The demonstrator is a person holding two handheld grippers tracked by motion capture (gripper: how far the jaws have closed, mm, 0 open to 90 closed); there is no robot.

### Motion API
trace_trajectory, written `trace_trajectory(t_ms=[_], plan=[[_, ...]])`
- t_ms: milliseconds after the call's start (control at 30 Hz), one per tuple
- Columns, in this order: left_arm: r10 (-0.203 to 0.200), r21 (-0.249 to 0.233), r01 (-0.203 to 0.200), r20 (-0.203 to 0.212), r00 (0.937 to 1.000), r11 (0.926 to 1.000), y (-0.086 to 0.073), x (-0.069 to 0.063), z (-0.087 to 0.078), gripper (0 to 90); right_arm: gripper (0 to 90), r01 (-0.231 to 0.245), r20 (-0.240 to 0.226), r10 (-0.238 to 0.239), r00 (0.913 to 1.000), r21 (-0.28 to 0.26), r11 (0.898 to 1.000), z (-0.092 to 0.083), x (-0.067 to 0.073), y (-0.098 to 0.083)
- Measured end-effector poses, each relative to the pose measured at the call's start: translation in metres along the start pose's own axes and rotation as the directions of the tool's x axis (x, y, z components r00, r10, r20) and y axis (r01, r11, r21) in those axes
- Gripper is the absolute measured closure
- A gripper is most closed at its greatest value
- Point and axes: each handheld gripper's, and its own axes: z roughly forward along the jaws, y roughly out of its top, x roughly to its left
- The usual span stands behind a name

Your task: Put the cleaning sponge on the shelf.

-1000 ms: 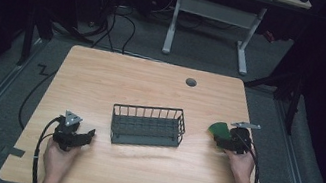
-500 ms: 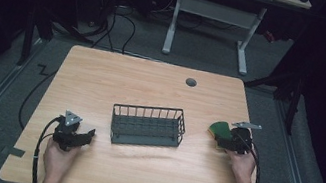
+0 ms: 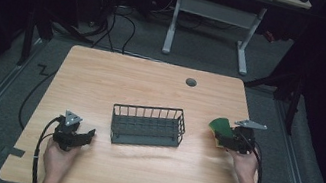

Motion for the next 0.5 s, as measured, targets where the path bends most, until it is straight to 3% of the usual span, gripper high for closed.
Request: trace_trajectory(t_ms=[233, 500], plan=[[0.003, 0.002, -0.003, -0.002, 1.0000, 1.0000, 0.000, 0.000, 0.000, 29.5, 29.1, 0.005, -0.039, -0.007, 0.9992, -0.048, 0.999, -0.014, 0.006, 0.009], [0.004, -0.001, -0.004, -0.004, 1.0000, 1.0000, 0.000, -0.001, 0.000, 29.2, 29.1, 0.042, -0.078, -0.046, 0.9959, -0.057, 0.997, -0.019, 0.017, 0.017]])
